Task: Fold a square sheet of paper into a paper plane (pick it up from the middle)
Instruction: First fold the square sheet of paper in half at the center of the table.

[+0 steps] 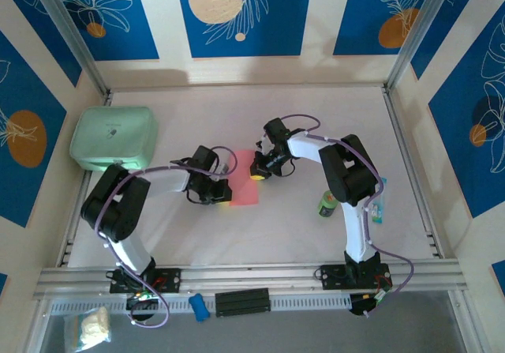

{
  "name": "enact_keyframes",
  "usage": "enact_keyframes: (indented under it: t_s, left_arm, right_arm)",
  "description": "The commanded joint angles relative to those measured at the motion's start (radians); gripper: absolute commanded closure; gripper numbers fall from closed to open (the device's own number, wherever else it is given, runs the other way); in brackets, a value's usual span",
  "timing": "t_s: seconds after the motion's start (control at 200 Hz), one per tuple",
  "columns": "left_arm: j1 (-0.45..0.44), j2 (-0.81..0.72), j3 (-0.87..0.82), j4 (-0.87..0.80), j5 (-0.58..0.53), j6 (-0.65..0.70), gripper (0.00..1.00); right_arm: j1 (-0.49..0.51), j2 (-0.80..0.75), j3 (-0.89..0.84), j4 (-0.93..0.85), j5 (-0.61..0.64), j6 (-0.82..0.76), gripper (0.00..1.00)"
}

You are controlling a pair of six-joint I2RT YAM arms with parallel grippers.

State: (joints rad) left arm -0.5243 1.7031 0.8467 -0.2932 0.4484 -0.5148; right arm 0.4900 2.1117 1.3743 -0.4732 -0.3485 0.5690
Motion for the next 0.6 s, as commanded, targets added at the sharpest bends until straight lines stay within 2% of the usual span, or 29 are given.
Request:
enact_keyframes:
  t_s: [0.0, 0.185, 0.335, 0.59]
  left_arm:
    - [-0.015, -0.033, -0.054, -0.234, -0.044, 0.048, 0.89]
    - [-0.014, -0.117, 0.001, -0.257, -0.060, 0.052, 0.89]
    - [-0.007, -0.174, 0.053, -0.115, -0.079, -0.016, 0.89]
    - [0.010, 0.001, 0.171, 0.103, -0.094, -0.109, 0.89]
  right_arm:
    - [-0.006, 0.114, -0.051, -0.107, 0.206, -0.015, 0.97]
    - [-0.005, 0.117, -0.052, -0.108, 0.205, -0.017, 0.97]
    - [-0.004, 0.118, -0.053, -0.107, 0.206, -0.018, 0.97]
    - [-0.004, 0.122, -0.045, -0.112, 0.203, -0.023, 0.97]
